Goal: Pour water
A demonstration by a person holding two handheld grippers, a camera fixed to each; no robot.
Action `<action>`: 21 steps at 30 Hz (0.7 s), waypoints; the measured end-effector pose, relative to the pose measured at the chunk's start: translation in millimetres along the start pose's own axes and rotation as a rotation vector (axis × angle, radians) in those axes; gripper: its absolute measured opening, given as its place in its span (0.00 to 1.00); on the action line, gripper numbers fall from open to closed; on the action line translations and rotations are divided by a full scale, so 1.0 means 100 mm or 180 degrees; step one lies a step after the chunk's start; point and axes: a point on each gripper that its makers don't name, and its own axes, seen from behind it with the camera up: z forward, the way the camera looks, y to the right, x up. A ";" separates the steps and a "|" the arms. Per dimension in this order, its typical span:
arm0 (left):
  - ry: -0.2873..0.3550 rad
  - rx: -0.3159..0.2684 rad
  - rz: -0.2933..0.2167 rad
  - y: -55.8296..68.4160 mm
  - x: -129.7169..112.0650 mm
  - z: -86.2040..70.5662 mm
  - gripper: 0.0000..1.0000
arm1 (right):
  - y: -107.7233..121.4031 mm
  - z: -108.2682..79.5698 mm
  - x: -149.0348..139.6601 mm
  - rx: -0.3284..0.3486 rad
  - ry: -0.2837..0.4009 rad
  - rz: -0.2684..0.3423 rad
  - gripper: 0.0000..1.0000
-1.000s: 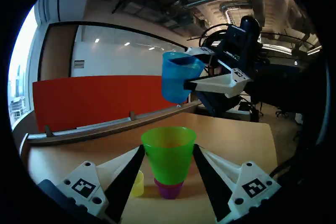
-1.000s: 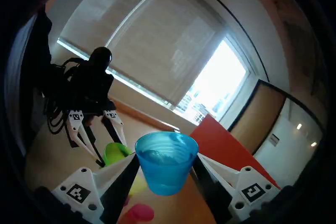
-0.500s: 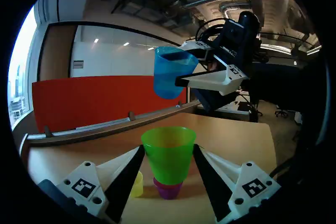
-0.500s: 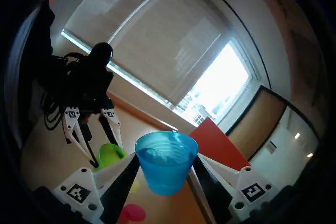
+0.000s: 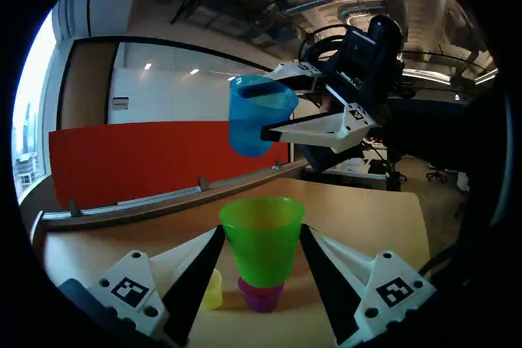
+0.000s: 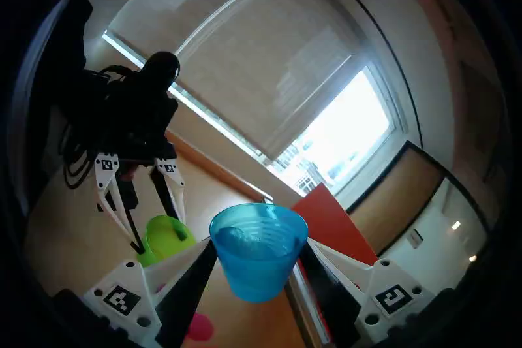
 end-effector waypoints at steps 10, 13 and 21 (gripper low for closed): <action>-0.0001 -0.0018 0.0017 0.01 0.02 0.01 0.84 | 0.03 0.03 0.01 -0.0008 -0.0030 -0.0188 0.89; -0.0003 -0.0023 0.0015 0.01 0.02 0.02 0.84 | 0.04 0.04 0.02 -0.0001 -0.0049 -0.0248 0.89; 0.0005 -0.0045 0.0023 0.03 0.02 0.03 0.84 | 0.08 0.07 0.01 -0.0023 -0.0101 -0.0404 0.89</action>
